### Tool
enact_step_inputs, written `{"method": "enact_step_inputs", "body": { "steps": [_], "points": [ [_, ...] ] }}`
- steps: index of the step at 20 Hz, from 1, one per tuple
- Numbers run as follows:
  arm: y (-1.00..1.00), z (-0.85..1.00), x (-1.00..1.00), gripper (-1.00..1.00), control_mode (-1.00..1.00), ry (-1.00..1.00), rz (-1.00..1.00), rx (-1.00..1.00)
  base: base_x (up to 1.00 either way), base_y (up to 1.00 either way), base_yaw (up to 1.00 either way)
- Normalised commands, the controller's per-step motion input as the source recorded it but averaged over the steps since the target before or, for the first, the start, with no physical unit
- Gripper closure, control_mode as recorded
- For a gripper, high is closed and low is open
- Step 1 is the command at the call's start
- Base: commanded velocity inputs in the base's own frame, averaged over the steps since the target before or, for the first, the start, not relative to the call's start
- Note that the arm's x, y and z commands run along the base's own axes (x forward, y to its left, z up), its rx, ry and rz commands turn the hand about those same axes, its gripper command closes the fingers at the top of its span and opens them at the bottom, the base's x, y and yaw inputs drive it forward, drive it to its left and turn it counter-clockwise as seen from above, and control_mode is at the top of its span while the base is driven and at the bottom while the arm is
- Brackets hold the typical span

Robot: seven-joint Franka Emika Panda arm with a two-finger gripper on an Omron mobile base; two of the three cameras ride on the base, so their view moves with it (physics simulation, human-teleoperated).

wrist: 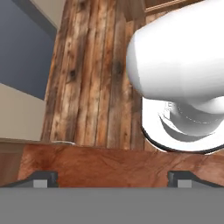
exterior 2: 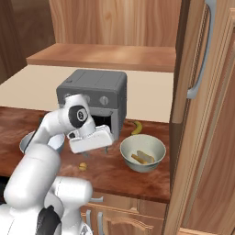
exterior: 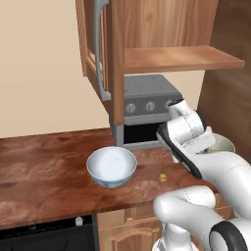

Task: Pick both bowls and place them on the counter. Then place the hotdog bun in one bowl and place the cookie dough ball in the other bowl.

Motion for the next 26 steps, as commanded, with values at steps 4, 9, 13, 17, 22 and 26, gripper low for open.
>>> {"method": "enact_step_inputs", "body": {
  "steps": [4,9,13,17,22,26],
  "points": [
    [0.44,-0.22,-0.16,-1.00,-1.00,0.01,0.06,0.09,0.00,0.00,0.00],
    [0.29,-0.33,-0.15,-1.00,-1.00,0.00,0.10,0.16,0.00,0.00,0.00],
    [0.43,-0.35,-0.01,-1.00,-1.00,0.00,0.04,0.08,0.00,0.00,0.00],
    [0.45,-0.43,0.00,-1.00,-1.00,0.00,0.04,0.07,0.00,0.00,0.00],
    [0.32,-0.33,0.27,-1.00,-1.00,0.00,0.02,0.02,0.00,0.00,0.00],
    [0.12,-0.20,0.52,-1.00,-1.00,0.02,0.00,0.00,0.00,0.00,0.00]
  ]
}}
